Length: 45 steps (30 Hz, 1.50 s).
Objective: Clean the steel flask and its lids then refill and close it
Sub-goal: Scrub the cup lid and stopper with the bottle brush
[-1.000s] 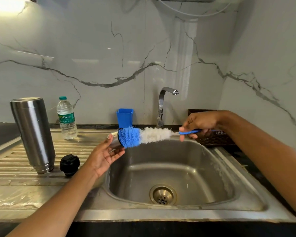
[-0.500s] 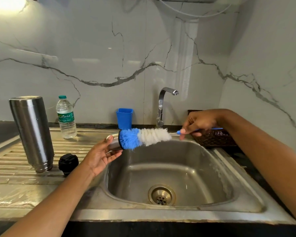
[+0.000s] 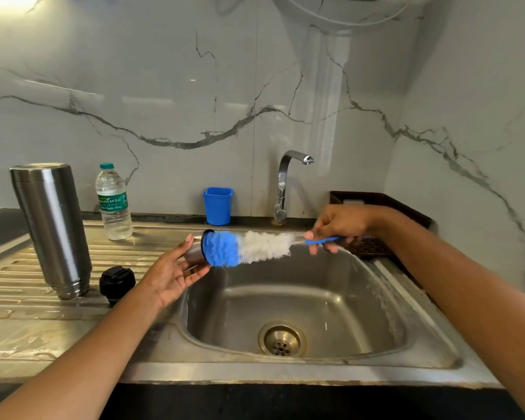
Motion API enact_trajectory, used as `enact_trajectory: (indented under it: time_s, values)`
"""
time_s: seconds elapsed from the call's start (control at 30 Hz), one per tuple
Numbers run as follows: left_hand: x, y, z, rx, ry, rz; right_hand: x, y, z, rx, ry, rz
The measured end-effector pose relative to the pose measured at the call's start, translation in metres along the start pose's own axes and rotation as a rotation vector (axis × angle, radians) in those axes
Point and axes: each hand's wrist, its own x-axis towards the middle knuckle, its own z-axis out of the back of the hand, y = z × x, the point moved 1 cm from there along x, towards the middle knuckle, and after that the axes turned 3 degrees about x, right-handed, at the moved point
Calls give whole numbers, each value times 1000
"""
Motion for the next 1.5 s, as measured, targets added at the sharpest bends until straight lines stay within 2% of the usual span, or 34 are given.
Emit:
enact_trajectory:
  time_s: [0.03, 0.07, 0.13, 0.2, 0.27, 0.3, 0.33, 0.37, 0.4, 0.5, 0.53, 0.57, 0.63, 0.7, 0.77, 0.83, 0.9, 1.0, 1.07, 1.2, 1.3, 1.43, 1.5]
  values:
    - [-1, 0, -1, 5, 11, 1, -2, -1, 1, 137, 85, -78]
    - [-1, -1, -2, 6, 12, -4, -3, -2, 0, 184, 95, -95]
    - [-1, -2, -3, -2, -9, -20, -6, -3, -7, 89, -21, -27]
    - [0, -4, -3, -17, -24, -31, -9, -3, -16, -304, -287, 114]
    - [0, -3, -3, -23, -17, -20, -8, -10, -23, -766, -681, 296]
    - [0, -3, -3, -27, -11, -10, -8, -14, -28, -867, -831, 409]
    - [0, -2, -3, -33, -5, 0, -5, -17, -31, -887, -910, 483]
    - [0, -2, -2, -40, 0, 7, -2, -18, -31, -823, -882, 493]
    - [0, -2, -1, -45, 5, 9, 0, -17, -29, -664, -740, 448]
    - [0, -1, -1, -7, 29, 7, -1, -16, -17, -7, -78, 100]
    - [0, 0, -1, 26, 35, 8, -4, -18, -15, 120, 64, 1]
    - [0, 1, -2, 53, 36, 7, -6, -20, -13, 187, 125, -49]
    - [1, 2, -3, 70, 20, -3, -8, -21, -16, 153, 35, -35]
    - [2, 1, -3, 52, -6, -19, -9, -20, -21, -125, -238, 63]
    - [3, 2, -2, 33, -14, -13, -9, -21, -29, -539, -558, 173]
    - [4, 2, -1, 26, -7, 0, -7, -25, -38, -677, -713, 296]
    - [4, 2, 0, 14, -12, 3, -5, -26, -37, -558, -629, 338]
    - [3, 0, 1, 43, 56, 26, -6, -30, -25, -129, -230, 212]
    - [3, 1, 1, 109, 151, 39, -9, -35, -18, -8, -117, 149]
    - [4, 3, 1, 209, 252, 42, -10, -44, -18, -43, -221, 173]
    - [3, 5, 0, 206, 332, 78, -15, -46, -17, -195, -342, 200]
    - [-2, 8, -6, 235, 414, 107, -17, -50, -11, -420, -595, 262]
    - [-3, 10, -10, 271, 408, 82, -13, -50, -13, -500, -742, 377]
